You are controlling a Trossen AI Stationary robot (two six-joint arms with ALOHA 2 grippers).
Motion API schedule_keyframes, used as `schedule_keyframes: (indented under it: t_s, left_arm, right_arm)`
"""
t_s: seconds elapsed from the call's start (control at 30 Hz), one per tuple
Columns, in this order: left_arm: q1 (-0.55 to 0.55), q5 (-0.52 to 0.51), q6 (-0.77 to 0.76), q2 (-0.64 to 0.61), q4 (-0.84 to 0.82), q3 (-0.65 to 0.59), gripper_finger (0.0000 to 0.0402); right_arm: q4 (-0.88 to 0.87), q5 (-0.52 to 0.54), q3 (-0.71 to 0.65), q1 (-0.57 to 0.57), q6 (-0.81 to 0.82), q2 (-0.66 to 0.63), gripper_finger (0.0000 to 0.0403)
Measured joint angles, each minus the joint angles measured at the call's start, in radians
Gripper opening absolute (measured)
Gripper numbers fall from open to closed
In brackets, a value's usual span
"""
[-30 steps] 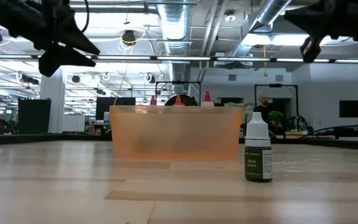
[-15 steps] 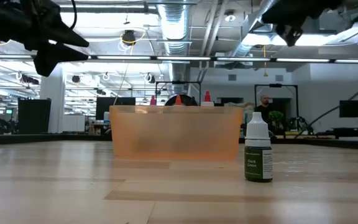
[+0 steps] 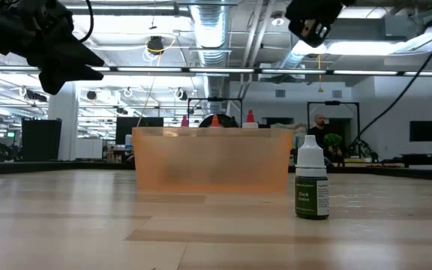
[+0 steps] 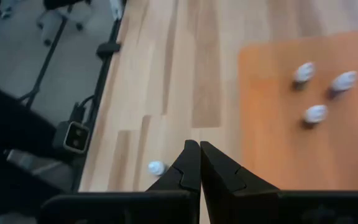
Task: Pick & Place food coloring
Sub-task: Put the small dark green food coloring bottle into the bin
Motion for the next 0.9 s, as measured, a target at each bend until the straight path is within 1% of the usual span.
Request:
schedule_keyframes:
  t_s: [0.07, 0.2, 0.37, 0.57, 0.67, 0.8, 0.83, 0.9]
  left_arm:
    - [0.000, 0.007, 0.000, 0.000, 0.000, 0.000, 0.0160]
    - [0.000, 0.024, 0.001, 0.000, -0.006, 0.000, 0.0160]
    - [0.000, 0.062, 0.004, 0.000, -0.016, 0.000, 0.0160]
    - [0.000, 0.078, 0.008, 0.000, -0.022, 0.000, 0.0160]
    - [0.000, 0.078, 0.008, 0.000, -0.023, 0.000, 0.0160]
    - [0.000, 0.078, 0.008, 0.000, -0.023, 0.000, 0.0160]
    - [0.000, 0.078, 0.008, 0.000, -0.023, 0.000, 0.0160]
    - [0.000, 0.078, 0.008, 0.000, -0.024, 0.000, 0.0160]
  right_arm:
    - [0.000, -0.021, 0.019, 0.014, 0.007, 0.046, 0.0001]
    - [0.003, -0.027, 0.038, 0.034, 0.020, 0.123, 0.0001]
    - [-0.011, -0.038, 0.053, 0.032, 0.108, 0.200, 0.0001]
    - [-0.004, -0.182, 0.088, 0.001, 0.121, 0.265, 0.0007]
    - [-0.021, -0.201, 0.118, 0.001, 0.121, 0.286, 0.0029]
    - [-0.061, -0.200, 0.159, 0.009, 0.116, 0.323, 0.0073]
    - [-0.055, -0.200, 0.174, 0.013, 0.110, 0.336, 0.0083]
    - [-0.097, -0.200, 0.181, 0.026, 0.059, 0.339, 0.0103]
